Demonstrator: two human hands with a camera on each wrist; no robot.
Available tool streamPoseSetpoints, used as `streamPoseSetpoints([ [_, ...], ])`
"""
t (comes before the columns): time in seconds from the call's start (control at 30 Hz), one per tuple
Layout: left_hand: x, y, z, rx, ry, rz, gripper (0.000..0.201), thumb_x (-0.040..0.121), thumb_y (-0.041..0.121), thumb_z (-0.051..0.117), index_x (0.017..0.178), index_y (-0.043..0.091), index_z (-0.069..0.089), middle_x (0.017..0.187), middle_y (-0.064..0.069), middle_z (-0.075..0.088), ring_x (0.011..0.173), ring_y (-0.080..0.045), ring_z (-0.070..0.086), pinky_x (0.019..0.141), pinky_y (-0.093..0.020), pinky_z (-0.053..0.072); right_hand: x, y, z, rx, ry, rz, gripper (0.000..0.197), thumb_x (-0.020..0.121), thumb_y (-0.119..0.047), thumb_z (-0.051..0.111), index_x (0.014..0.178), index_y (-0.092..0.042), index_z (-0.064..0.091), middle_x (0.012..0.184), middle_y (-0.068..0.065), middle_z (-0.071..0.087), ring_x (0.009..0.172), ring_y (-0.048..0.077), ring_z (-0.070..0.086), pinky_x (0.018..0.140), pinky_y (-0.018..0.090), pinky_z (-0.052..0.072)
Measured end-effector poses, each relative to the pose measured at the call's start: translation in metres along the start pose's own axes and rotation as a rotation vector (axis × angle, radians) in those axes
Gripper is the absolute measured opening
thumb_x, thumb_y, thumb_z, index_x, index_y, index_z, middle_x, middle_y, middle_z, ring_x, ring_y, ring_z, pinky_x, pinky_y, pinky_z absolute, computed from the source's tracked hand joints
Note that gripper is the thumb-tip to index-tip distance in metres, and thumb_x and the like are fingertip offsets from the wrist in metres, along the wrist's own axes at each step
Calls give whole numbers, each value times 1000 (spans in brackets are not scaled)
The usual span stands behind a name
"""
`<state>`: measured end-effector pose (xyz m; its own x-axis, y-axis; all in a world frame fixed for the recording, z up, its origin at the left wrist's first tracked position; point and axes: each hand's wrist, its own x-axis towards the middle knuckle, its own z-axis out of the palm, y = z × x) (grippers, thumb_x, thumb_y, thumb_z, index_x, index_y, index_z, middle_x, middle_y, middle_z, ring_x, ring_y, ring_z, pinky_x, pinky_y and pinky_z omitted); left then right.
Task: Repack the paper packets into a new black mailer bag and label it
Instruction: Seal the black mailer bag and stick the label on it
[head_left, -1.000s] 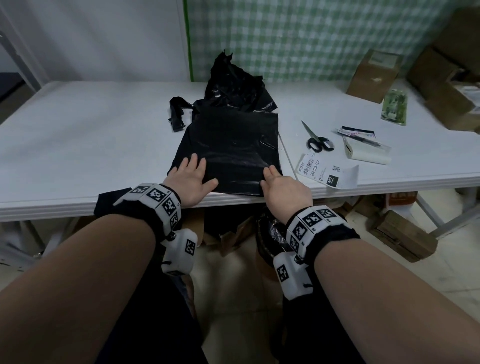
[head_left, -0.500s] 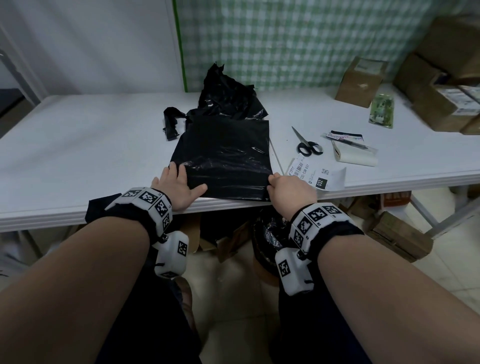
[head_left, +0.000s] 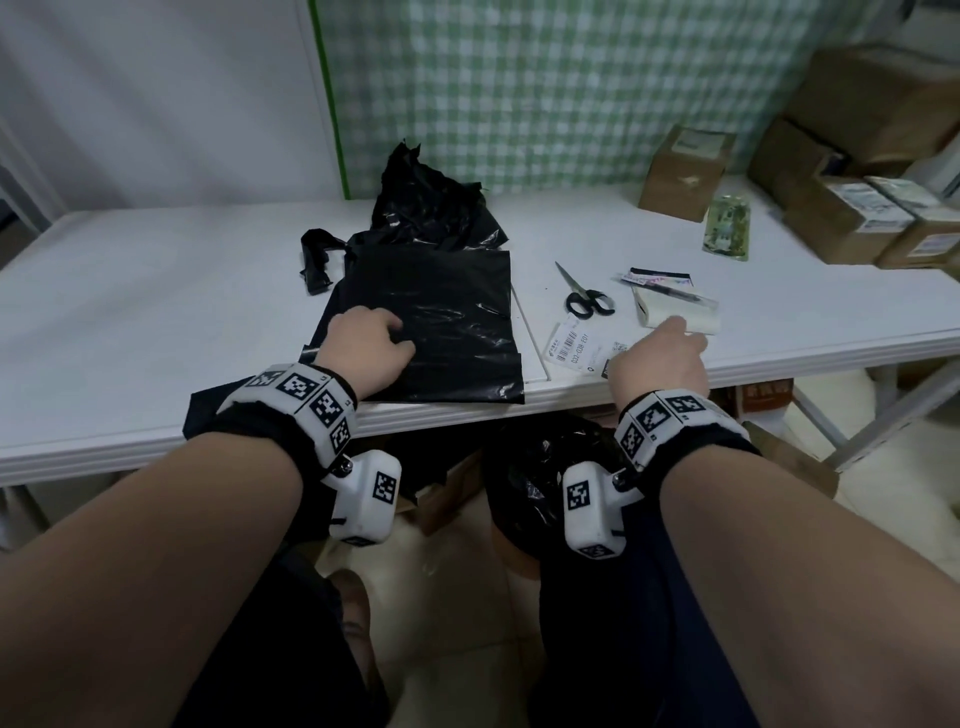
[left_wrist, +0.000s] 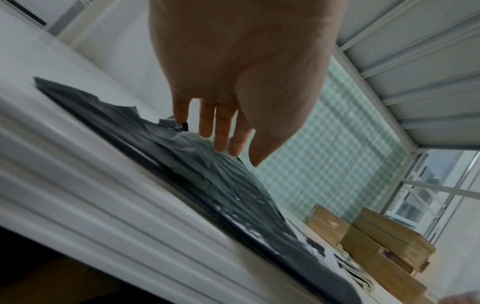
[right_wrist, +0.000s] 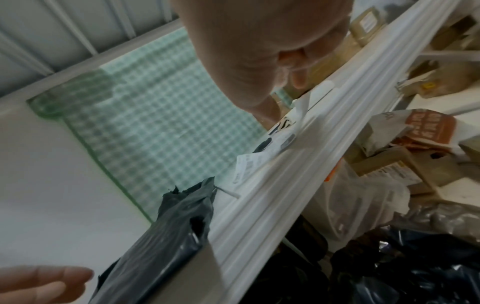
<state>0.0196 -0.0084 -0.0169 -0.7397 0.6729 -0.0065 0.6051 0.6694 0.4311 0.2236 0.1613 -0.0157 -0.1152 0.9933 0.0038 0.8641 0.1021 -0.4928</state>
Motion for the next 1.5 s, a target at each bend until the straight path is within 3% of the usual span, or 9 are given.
streamPoseSetpoints([
  [0.17,-5,22,-4,-109,5,131,39,88,27,57,125,13,58,128,-5,59,120,-21,53,102,-29,38,3,4,-5,110,-50,60,4,86,-6,53,88,-6,57,108,16,66,98,33,64,69,30,44],
  [0.33,-6,36,-11,-255,14,198,36,88,20,58,124,14,59,120,-3,63,112,-16,56,93,-20,37,-7,-20,-10,236,82,-209,29,88,-9,47,107,-13,69,112,12,63,99,32,61,75,31,44],
  [0.5,1,43,-23,-411,56,206,20,86,16,60,104,17,68,98,2,64,99,-16,58,92,-29,46,-15,-60,-21,406,194,-539,25,90,-14,49,102,-14,70,108,7,60,90,20,55,73,23,36],
  [0.63,7,43,-30,-674,38,216,17,83,11,65,85,27,68,106,6,63,109,-14,56,94,-28,44,-14,-94,-20,651,-64,-558,18,87,-14,54,84,-18,71,83,-6,64,80,10,55,73,21,41],
  [0.77,19,37,-33,-810,58,115,27,82,-1,63,77,25,67,105,-5,68,93,-18,65,83,-29,56,-6,-116,-5,820,-291,-437,25,77,-4,58,64,-24,63,73,-7,63,76,14,58,73,29,47],
  [0.97,47,23,-25,-785,136,-57,26,82,-4,59,96,15,71,114,-8,66,94,-20,67,75,-25,56,10,-132,23,688,-184,-461,43,83,-11,57,125,-22,58,81,-11,57,86,12,58,83,25,48],
  [1.17,80,9,-7,-871,40,-233,33,82,-9,56,106,11,67,120,-13,62,98,-26,66,86,-36,56,27,-146,51,436,-62,-647,29,86,-18,54,110,-26,68,104,1,65,91,14,58,76,21,40],
  [1.3,91,2,7,-785,-3,-296,31,79,-6,61,105,11,68,115,-15,65,100,-28,65,92,-40,53,31,-154,76,238,-219,-769,26,87,-16,53,102,-23,74,110,-2,70,104,18,62,91,29,49],
  [1.5,99,1,4,-479,-91,-195,32,83,2,57,112,13,64,110,-5,59,75,-17,61,60,-23,55,30,-157,99,-85,-406,-792,37,89,-20,52,122,-33,62,124,-4,62,113,18,58,90,29,48],
])
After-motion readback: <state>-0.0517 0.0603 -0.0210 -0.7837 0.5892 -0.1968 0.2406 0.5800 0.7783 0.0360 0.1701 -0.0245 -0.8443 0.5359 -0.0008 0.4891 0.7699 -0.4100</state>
